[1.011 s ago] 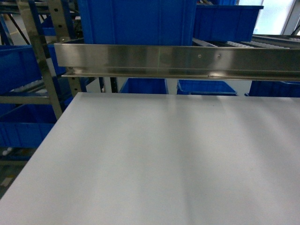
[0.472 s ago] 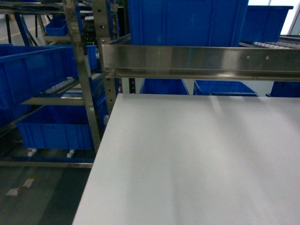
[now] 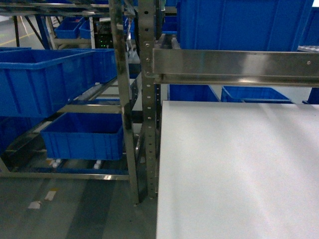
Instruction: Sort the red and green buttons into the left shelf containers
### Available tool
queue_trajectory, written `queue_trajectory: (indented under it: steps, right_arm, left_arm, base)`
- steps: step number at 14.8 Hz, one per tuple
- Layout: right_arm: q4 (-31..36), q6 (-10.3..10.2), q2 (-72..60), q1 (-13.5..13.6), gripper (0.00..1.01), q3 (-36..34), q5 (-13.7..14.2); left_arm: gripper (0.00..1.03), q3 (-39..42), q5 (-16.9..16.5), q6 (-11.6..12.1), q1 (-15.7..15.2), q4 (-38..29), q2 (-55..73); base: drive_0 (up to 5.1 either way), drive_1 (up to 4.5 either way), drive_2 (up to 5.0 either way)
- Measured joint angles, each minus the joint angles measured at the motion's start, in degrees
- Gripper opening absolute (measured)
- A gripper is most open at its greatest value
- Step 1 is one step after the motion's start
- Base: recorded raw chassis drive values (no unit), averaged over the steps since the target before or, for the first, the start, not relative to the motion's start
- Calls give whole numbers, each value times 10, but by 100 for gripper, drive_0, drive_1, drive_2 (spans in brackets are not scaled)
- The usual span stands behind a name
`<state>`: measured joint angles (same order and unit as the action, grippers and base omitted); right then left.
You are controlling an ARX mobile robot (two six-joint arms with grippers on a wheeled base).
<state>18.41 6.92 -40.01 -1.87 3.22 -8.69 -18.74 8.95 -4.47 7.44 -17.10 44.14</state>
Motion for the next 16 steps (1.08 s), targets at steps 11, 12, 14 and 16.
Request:
queue_trajectory:
  steps: [11, 12, 14, 16]
  right_arm:
    - [0, 0, -1, 0, 26, 0, 0]
    - [0, 0, 0, 0, 26, 0, 0]
    - [-2, 0, -1, 0, 26, 0, 0]
    - [-2, 0, -1, 0, 26, 0, 0]
  left_arm:
    - [31, 0, -1, 0, 0, 1, 0]
    - [31, 0, -1, 0, 0, 1, 0]
    - [31, 0, -2, 0, 0, 1, 1]
    - [31, 0, 0, 0, 0, 0, 0]
  base:
    - [-494, 262, 214]
    - [-487, 333, 157]
    - [-487, 333, 157]
    - [-496, 329, 138]
